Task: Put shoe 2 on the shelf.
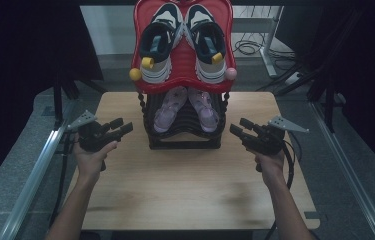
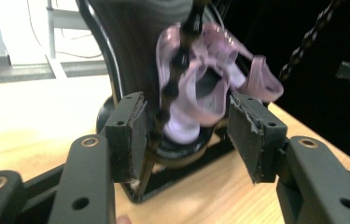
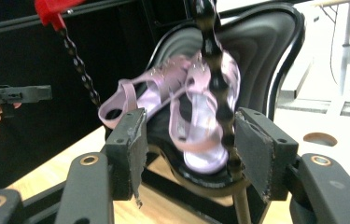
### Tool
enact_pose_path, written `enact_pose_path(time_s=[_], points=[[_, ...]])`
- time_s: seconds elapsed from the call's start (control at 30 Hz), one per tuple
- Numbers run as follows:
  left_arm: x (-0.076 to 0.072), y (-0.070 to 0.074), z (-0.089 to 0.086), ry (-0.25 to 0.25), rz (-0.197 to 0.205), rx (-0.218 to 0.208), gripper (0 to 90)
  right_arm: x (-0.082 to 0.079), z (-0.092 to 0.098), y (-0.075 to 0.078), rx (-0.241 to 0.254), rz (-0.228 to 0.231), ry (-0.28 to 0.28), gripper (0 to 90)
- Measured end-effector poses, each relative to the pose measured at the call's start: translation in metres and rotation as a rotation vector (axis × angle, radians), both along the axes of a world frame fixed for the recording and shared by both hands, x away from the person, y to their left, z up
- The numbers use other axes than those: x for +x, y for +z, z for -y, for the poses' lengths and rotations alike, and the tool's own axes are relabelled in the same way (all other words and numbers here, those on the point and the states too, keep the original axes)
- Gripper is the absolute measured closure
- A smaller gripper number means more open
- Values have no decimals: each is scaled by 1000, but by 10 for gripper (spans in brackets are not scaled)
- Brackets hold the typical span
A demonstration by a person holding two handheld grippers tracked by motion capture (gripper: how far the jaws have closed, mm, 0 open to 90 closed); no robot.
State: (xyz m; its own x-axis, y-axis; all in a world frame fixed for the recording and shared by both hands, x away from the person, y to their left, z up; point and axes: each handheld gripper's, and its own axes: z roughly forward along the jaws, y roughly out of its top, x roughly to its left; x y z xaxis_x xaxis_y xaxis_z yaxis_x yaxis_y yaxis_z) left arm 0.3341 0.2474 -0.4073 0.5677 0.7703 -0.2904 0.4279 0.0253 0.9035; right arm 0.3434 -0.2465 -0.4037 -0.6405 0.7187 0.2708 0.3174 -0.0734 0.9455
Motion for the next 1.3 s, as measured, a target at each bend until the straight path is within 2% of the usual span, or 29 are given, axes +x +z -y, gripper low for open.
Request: enact_pose_path(time_s=[0.33,0.43,0.53,0.67,0.77,0.83,0.9,0.97,1.07,1.3], points=[[-14,-49,-1,-26,-81,37,472,-8,-2,-41,-27,-73,1,439],[-18,-62,2,-28,-99,68,472,-12,-5,-56,-82,-95,3,440],[-22,-76,3,-35,-124,66,472,-17,-7,-70,-126,-121,17,442],[-25,-90,3,-34,-145,72,472,-22,-13,-88,-140,-161,38,444],[-26,-93,2,-24,-153,110,472,-25,-18,-98,-140,-180,55,443],[-27,-94,1,-26,-152,97,472,-25,-21,-103,-141,-187,60,444],[-28,-96,2,-27,-160,98,472,-25,-23,-107,-170,-200,65,440],[-29,-98,2,-31,-166,99,472,-25,-24,-108,-185,-201,63,439],[-30,-100,0,-27,-178,86,472,-26,-25,-107,-173,-193,66,440],[-33,-101,-2,-29,-174,81,472,-28,-22,-102,-153,-178,62,433]])
